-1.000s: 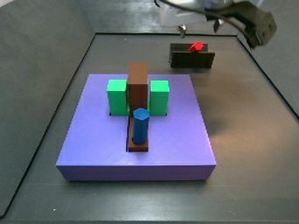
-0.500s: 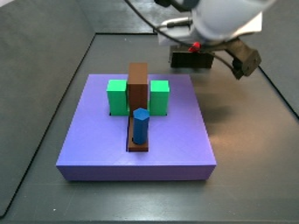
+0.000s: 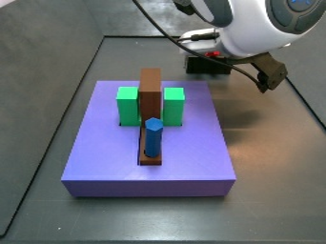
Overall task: Pick up the red object. Move up. Place the red object on the fixture. Regrasp the red object. Move to above the board. Insert the red object.
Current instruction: Regrasp the red object.
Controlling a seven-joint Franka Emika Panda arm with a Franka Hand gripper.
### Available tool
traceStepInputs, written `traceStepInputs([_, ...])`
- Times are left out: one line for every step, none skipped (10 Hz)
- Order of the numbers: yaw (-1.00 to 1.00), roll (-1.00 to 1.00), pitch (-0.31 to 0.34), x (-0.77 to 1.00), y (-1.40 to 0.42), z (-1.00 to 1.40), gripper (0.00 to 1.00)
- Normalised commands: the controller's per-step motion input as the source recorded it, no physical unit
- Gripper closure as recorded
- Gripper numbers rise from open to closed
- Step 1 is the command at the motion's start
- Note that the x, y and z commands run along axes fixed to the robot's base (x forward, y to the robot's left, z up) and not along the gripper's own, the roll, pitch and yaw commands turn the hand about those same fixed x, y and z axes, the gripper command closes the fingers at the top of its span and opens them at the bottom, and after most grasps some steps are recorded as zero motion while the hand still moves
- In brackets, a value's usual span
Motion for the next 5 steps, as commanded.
traceStepInputs([0.00, 0.00, 0.009, 0.00, 0.00, -0.11, 0.00])
traceStepInputs([0.00, 0.00, 0.006, -0.01, 0.00, -0.14, 0.00])
traceStepInputs([0.00, 0.00, 0.000, -0.04, 0.00, -0.15, 0.00])
traceStepInputs([0.00, 0.01, 0.000, 0.00, 0.00, 0.00, 0.00])
traceStepInputs([0.00, 0.01, 0.000, 0.00, 0.00, 0.00, 0.00])
